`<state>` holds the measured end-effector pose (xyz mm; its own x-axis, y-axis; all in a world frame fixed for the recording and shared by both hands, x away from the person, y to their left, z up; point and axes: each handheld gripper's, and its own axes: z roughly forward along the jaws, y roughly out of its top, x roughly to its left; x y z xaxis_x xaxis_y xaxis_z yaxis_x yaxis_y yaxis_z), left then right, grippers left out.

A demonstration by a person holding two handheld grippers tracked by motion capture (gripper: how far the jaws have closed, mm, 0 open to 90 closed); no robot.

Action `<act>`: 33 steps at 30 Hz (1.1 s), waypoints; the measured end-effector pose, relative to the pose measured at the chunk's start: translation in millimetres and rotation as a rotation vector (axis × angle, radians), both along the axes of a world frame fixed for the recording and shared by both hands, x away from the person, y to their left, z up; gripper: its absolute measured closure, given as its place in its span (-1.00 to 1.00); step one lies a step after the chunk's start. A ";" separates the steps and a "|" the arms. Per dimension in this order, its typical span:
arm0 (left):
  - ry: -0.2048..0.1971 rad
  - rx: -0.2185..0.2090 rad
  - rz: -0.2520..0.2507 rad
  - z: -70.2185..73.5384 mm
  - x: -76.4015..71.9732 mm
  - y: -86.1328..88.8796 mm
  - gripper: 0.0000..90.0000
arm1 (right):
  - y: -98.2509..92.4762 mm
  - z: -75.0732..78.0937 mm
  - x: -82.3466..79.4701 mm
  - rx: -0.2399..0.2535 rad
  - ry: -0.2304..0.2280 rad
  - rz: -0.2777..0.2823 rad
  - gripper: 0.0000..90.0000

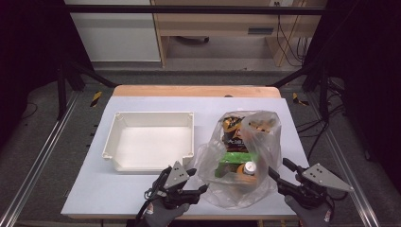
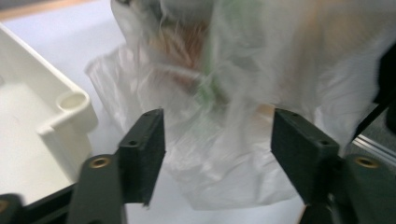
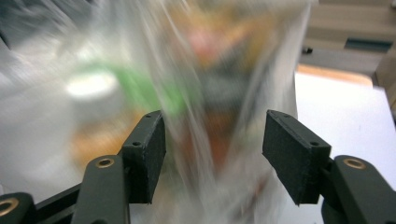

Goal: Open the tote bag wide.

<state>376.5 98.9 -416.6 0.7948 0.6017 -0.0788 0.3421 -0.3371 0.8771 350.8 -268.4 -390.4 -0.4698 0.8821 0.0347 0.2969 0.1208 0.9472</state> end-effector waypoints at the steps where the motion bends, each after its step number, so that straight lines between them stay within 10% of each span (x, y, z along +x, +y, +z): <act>1: -0.009 -0.011 0.000 5.7 -2.9 2.2 -0.32 | 1.6 5.3 0.9 -0.003 -0.009 0.004 -0.12; 7: -0.052 -0.091 0.007 37.1 -9.4 9.9 -0.40 | 12.9 22.9 8.4 -0.028 -0.038 0.004 -0.02; 12: -0.088 -0.133 -0.008 73.9 0.6 -3.4 -0.36 | 22.6 24.1 13.8 -0.056 0.001 0.023 0.78; 19: -0.098 -0.156 0.025 97.8 17.6 -10.6 -0.05 | 18.1 19.8 8.2 -0.061 0.029 0.055 1.00; 25: -0.051 -0.076 0.025 78.9 23.3 -7.0 0.82 | 6.2 15.2 -4.0 -0.040 0.035 0.047 1.00; 33: 0.055 -0.033 -0.023 23.3 10.3 7.3 0.97 | -14.5 -14.5 -12.8 -0.014 0.131 0.000 1.00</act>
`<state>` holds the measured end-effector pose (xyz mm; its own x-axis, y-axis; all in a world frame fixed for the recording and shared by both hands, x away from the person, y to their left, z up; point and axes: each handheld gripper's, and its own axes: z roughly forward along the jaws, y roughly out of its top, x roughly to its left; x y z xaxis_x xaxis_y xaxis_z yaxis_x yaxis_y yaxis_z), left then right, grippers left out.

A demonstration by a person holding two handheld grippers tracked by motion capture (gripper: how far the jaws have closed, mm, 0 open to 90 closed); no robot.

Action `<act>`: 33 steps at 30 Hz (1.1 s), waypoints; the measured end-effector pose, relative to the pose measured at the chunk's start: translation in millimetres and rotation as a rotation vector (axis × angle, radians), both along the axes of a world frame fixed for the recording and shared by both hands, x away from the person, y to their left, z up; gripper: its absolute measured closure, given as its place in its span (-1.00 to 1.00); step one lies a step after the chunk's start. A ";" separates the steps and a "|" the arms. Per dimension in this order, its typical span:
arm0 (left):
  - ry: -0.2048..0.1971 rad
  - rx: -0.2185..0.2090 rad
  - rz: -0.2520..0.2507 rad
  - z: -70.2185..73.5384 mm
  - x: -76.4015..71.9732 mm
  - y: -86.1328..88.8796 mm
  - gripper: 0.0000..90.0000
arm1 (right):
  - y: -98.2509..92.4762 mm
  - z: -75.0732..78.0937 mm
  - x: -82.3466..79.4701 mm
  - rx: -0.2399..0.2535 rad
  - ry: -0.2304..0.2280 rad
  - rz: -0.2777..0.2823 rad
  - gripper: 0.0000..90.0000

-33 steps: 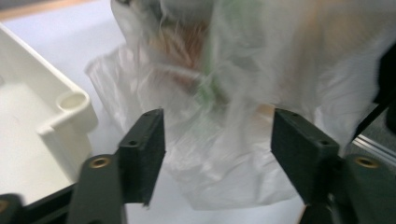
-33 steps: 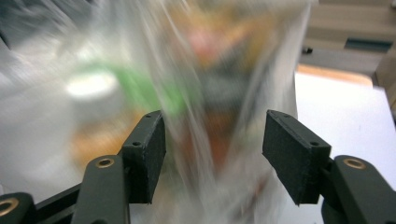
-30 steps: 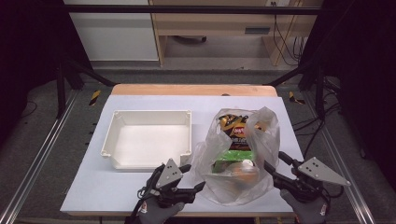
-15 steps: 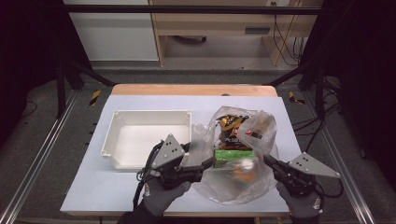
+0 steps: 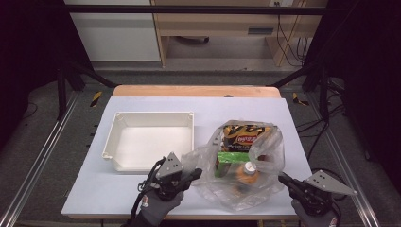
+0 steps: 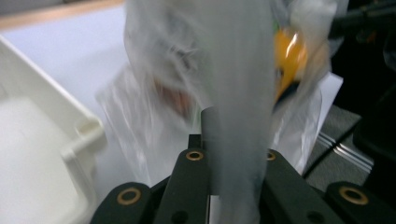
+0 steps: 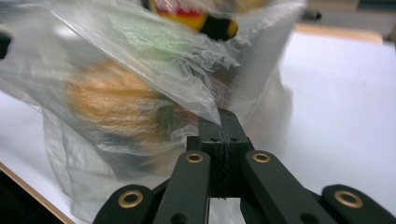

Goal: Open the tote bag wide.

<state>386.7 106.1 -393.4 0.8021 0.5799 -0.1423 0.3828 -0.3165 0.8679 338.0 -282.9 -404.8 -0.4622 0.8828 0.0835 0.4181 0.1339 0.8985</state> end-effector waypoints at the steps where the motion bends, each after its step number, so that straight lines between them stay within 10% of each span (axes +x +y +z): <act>1: 0.022 0.022 -0.007 -14.2 -1.8 0.4 0.97 | -2.1 -4.3 1.4 0.005 0.022 -0.008 1.00; 11: 0.089 0.102 0.002 -64.1 12.7 -13.6 0.87 | -7.4 -39.6 21.3 0.000 0.133 -0.061 0.99; 25: 0.037 0.155 0.036 -89.5 17.4 -27.1 0.77 | -2.1 -66.7 44.6 -0.083 0.171 -0.117 0.73; 33: 0.031 0.159 0.039 -93.1 17.8 -27.8 0.75 | -6.4 -39.1 18.5 -0.006 0.002 -0.079 0.10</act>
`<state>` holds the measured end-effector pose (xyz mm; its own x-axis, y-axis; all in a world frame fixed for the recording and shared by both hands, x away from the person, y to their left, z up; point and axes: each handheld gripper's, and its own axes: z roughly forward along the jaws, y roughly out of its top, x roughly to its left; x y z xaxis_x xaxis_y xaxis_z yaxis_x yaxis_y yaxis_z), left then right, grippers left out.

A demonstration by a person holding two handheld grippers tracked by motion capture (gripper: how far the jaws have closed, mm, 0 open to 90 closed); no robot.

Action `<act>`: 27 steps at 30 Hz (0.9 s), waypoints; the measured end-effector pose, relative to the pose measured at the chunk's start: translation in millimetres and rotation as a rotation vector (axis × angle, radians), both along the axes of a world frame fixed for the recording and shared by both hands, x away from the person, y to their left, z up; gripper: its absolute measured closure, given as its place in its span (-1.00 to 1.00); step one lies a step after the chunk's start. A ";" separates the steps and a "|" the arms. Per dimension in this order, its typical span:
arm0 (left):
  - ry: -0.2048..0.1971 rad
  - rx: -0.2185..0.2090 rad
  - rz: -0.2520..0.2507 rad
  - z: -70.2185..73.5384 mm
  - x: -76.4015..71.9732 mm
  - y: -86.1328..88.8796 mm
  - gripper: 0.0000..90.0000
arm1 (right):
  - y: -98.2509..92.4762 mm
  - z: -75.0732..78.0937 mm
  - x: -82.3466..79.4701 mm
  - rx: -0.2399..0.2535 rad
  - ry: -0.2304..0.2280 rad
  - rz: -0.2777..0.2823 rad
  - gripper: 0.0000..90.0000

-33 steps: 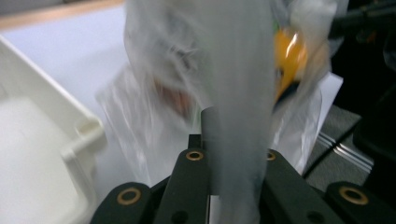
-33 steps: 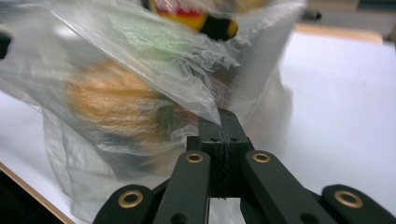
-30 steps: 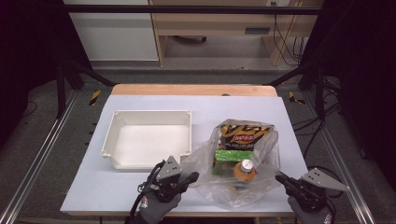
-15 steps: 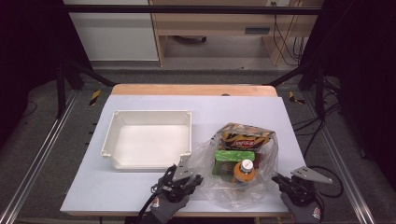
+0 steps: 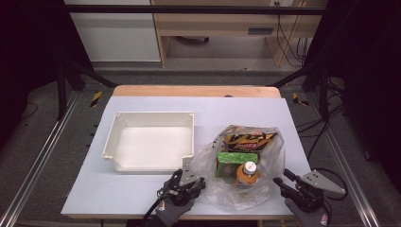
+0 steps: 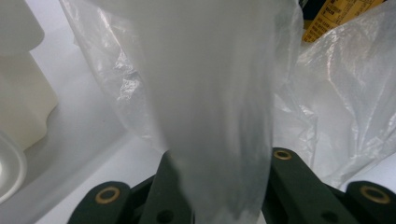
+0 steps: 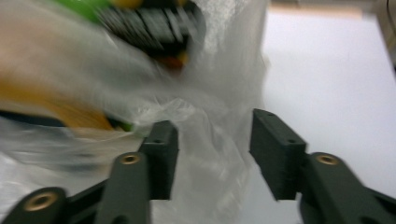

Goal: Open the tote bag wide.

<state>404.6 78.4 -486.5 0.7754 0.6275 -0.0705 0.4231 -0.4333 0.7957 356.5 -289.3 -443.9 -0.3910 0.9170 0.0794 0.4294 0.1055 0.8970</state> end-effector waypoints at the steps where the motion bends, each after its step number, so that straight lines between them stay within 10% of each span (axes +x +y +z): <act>1: 0.000 0.000 0.000 0.0 0.0 0.0 0.75 | 0.0 0.0 0.0 0.000 0.000 0.000 0.10; 4: 0.001 0.008 -0.001 -0.2 0.0 -1.0 0.73 | 8.8 25.0 -12.2 0.018 -0.090 0.028 -0.19; 15: 0.001 0.018 0.001 -0.3 -0.1 -1.8 0.71 | 37.5 82.0 -13.0 -0.083 -0.271 0.040 -0.27; 20: 0.000 0.021 -0.001 -0.4 -0.5 -1.9 0.70 | 42.7 80.5 -6.6 -0.118 -0.229 -0.009 0.83; 27: 0.002 0.024 -0.002 -0.6 -0.2 -2.0 0.70 | 13.0 42.7 6.1 -0.121 -0.065 -0.097 0.99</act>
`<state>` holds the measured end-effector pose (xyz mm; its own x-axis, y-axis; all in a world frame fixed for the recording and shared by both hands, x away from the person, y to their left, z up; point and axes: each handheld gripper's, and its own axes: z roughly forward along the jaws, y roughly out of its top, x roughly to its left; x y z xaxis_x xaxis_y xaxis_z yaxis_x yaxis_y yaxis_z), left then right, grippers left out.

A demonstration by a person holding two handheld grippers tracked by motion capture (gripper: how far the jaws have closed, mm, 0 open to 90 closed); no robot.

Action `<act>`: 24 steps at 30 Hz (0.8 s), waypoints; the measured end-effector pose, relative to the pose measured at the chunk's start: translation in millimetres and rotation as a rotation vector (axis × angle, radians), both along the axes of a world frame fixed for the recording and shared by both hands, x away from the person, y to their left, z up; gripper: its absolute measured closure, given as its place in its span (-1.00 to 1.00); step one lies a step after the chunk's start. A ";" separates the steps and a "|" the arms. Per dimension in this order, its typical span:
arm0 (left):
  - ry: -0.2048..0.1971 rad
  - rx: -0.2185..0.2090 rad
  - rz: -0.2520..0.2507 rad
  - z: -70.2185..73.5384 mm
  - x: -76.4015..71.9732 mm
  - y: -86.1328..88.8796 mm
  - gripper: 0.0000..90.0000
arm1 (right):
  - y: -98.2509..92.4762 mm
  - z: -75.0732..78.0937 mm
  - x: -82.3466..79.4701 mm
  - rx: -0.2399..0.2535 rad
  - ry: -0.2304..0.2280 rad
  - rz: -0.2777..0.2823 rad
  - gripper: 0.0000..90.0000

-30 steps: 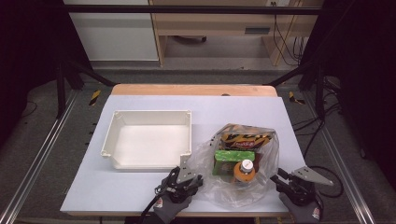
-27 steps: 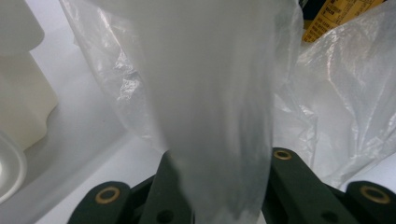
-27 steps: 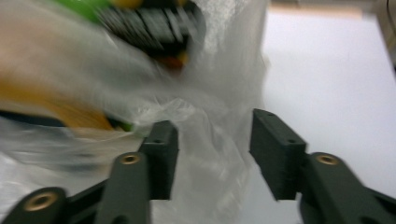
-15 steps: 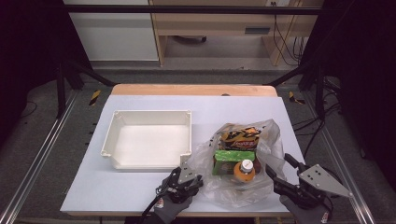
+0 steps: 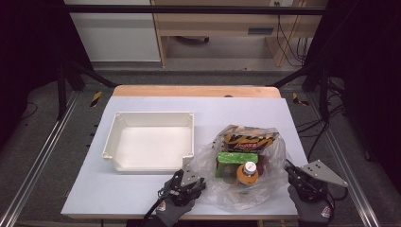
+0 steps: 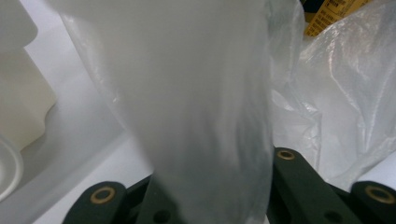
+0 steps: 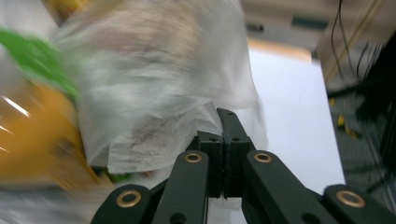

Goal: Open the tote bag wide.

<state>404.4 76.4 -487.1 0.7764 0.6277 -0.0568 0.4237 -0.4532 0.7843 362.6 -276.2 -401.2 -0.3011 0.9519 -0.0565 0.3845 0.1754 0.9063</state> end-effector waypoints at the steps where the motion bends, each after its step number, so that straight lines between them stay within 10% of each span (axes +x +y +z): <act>1: 0.002 0.000 0.001 -0.1 0.3 -0.1 0.70 | -8.4 -16.1 3.8 0.005 0.052 -0.014 0.99; 12: 0.009 -0.024 0.002 3.9 0.6 2.2 0.59 | -15.1 -57.0 28.3 0.042 0.173 -0.010 0.92; 24: -0.110 -0.120 0.044 66.8 -18.2 31.4 -0.32 | -19.0 -44.1 14.3 0.080 0.075 0.035 0.30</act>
